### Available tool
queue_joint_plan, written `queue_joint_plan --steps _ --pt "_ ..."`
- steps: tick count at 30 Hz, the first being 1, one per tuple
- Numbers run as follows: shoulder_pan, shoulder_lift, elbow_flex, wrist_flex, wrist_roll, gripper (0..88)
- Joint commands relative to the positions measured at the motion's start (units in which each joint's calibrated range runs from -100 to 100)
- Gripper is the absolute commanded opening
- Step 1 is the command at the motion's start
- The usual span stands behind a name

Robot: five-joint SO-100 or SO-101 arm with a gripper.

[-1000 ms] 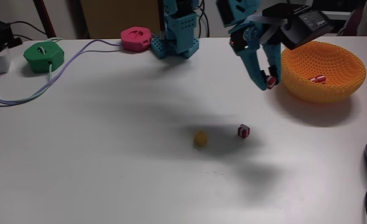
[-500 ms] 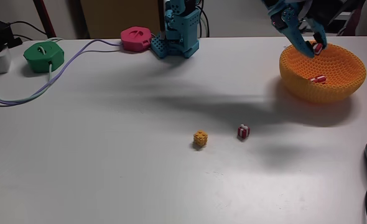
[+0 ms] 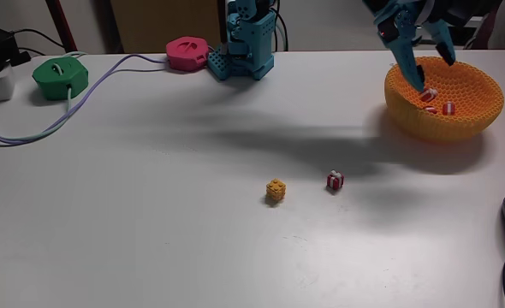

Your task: Place cube pieces into the yellow basket

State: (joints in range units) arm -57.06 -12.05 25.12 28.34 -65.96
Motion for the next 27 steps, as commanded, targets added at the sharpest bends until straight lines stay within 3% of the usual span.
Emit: queue_joint_plan --steps 1,3,5,11,13,27 --pt "9.81 -2.53 -1.48 1.28 8.64 34.9" --pt "16.05 -2.53 -1.96 2.59 13.24 33.8" --pt "21.09 -2.34 -0.14 1.81 14.9 33.1" --pt "31.15 0.59 13.44 -11.31 14.46 31.3" --pt "31.71 2.58 17.29 -17.31 13.19 31.1" --pt "28.82 18.11 17.39 -29.64 9.82 26.8"
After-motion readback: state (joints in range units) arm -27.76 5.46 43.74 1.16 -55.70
